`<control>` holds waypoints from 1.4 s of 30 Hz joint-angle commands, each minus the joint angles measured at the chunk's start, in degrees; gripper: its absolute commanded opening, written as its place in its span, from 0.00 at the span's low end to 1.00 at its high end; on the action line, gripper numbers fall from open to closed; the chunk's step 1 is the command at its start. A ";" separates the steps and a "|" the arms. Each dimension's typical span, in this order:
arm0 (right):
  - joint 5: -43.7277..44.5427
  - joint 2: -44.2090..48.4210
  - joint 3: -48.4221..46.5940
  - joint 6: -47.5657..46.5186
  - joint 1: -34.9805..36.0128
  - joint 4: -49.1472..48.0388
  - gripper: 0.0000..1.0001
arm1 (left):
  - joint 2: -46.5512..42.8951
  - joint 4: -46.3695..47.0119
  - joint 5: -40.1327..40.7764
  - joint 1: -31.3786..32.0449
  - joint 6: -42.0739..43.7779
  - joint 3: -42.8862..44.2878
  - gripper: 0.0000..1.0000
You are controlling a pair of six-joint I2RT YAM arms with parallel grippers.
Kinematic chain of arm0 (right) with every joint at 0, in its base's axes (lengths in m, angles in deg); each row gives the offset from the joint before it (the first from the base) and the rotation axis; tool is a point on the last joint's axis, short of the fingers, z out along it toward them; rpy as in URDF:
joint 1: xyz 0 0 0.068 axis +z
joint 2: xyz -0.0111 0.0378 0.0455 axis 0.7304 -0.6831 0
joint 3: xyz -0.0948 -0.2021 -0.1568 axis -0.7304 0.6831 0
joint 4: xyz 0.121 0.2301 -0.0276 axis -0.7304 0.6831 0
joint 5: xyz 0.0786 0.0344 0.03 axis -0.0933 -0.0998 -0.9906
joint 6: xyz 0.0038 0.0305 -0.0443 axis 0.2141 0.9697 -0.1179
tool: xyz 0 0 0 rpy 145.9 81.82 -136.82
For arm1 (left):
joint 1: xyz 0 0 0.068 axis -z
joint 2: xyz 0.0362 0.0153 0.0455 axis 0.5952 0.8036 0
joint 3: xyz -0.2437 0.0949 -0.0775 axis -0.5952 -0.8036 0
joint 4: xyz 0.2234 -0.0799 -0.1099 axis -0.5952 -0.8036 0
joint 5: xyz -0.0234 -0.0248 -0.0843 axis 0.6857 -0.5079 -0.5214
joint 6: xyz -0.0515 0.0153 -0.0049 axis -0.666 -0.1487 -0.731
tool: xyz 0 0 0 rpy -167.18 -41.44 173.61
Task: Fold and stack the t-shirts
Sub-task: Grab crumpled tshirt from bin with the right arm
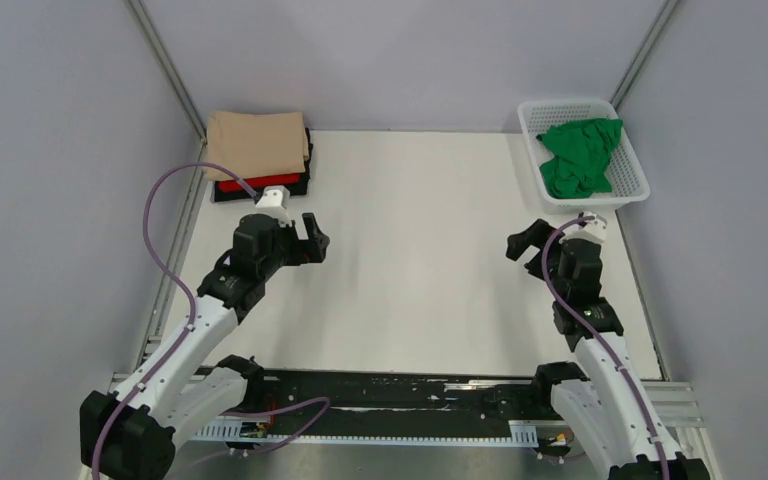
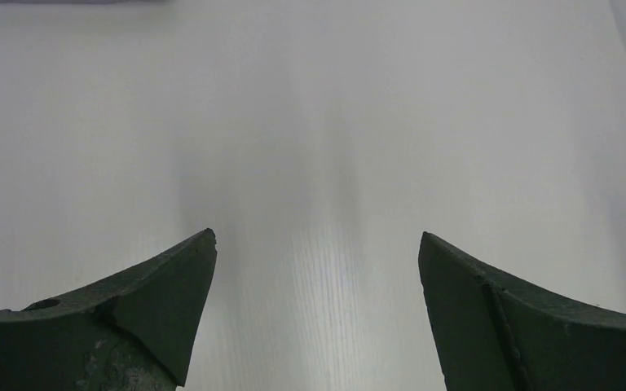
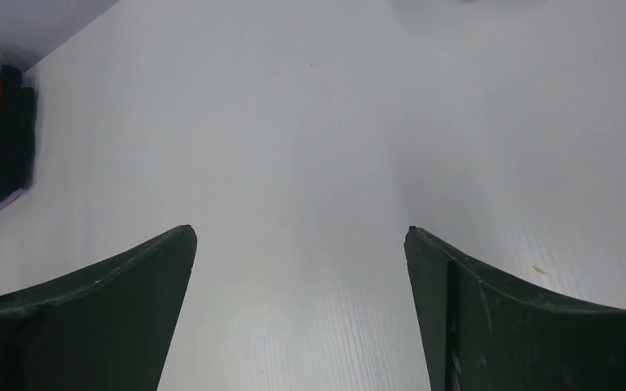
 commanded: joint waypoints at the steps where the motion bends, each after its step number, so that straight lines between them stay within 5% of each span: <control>1: 3.65 -2.35 -4.89 -1.33 -0.25 -3.26 1.00 | 0.08 2.81 -0.04 -0.01 0.71 1.79 1.00; 9: 20.92 -21.74 -20.86 -5.34 -1.89 -5.85 1.00 | 1.14 3.45 -0.27 -0.01 -0.24 2.04 1.00; 16: 12.05 -52.27 -49.87 -4.89 -14.18 6.47 1.00 | 2.08 2.81 0.76 -0.01 -0.81 2.09 1.00; 27: 9.79 -92.01 -88.61 -13.98 -19.08 11.25 1.00 | 2.27 2.59 1.42 -0.01 -2.41 1.54 1.00; 32: 7.96 -103.10 -98.75 -17.63 -19.19 12.26 0.97 | 4.21 3.08 1.30 -0.01 -3.26 2.03 1.00; 34: 6.13 -104.84 -100.39 -18.47 -19.19 12.25 0.82 | 4.94 3.11 1.00 -0.01 -3.21 2.35 1.00; 38: 1.91 -103.49 -102.41 -20.27 -19.12 12.31 0.02 | 5.79 3.33 0.77 -0.02 -3.41 2.87 1.00; 42: -0.60 -96.22 -102.53 -20.30 -19.12 11.36 0.00 | 5.68 4.46 0.45 -0.01 -3.33 2.45 1.00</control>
